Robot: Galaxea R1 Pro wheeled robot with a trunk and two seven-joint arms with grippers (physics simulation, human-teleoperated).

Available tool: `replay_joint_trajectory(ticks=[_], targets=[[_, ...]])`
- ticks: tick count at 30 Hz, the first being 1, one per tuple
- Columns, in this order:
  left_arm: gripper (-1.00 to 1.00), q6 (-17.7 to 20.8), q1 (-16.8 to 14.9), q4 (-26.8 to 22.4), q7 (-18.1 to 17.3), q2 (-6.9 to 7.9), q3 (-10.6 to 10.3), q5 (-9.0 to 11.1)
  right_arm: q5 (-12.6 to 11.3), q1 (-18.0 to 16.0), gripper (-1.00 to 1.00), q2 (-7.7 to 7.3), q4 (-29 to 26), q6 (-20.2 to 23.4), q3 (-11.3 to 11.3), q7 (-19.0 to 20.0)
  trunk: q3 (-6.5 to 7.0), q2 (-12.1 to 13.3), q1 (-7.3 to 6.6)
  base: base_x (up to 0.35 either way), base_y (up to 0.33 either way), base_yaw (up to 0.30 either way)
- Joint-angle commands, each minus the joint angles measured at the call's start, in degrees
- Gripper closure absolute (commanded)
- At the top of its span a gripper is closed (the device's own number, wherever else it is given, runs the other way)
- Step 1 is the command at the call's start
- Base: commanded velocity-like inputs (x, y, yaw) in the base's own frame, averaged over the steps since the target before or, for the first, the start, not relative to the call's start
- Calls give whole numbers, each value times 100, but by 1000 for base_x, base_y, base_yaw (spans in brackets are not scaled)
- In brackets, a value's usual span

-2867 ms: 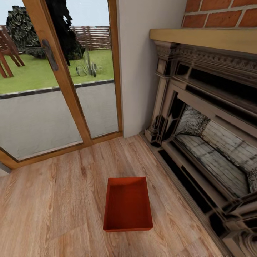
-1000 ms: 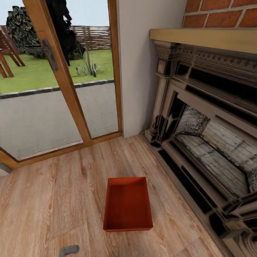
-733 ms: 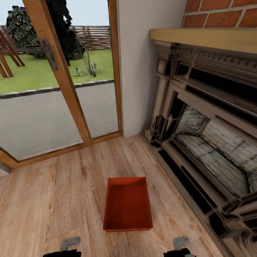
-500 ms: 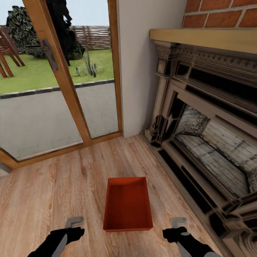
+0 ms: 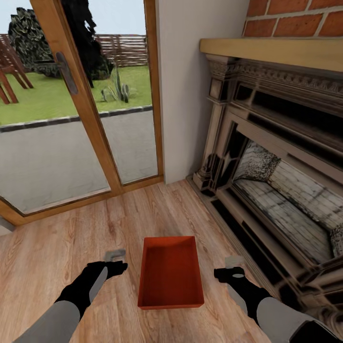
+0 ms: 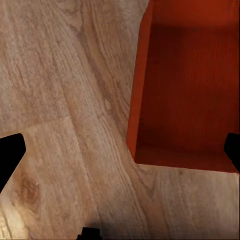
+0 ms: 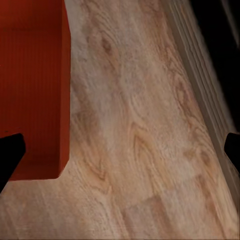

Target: Move the two storage containers from the living room to the garage. In the garage, place one container on the floor and stack the other container on top of it (either order is fine).

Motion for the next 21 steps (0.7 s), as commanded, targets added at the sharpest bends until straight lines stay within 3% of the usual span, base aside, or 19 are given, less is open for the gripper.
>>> replay_joint_trajectory(ticks=[1, 4, 9, 11, 15, 18, 21], targets=[[-100, 32, -90, 27, 124, -67, -10, 55, -35, -45, -100, 23, -20, 36, 47, -87, -5, -3, 0, 0, 0, 0], [-100, 21, -447, 289, 334, -294, -20, 55, -37, -151, -100, 123, -16, 16, 41, -196, -5, -3, 0, 0, 0, 0], [-100, -61, -763, 826, 397, -585, -43, -9, -37, -184, -100, 322, 35, -22, 39, -248, -5, -3, 0, 0, 0, 0], [-100, -99, -817, 974, 417, -693, -43, -310, -38, -188, -100, 431, 55, -28, 38, -321, -5, -3, 0, 0, 0, 0], [-100, -152, -837, 1085, 483, -844, -31, -745, -38, -190, -100, 481, 64, -41, 38, -362, -5, -3, 0, 0, 0, 0], [-100, -286, -840, 1245, 501, -970, -33, -861, -38, -190, -100, 508, 79, -60, 35, -370, -5, -3, 0, 0, 0, 0], [-100, -737, -842, 1503, 592, -996, -45, -896, -38, -200, -100, 676, 108, -98, 38, -398, -5, -3, 0, 0, 0, 0]])
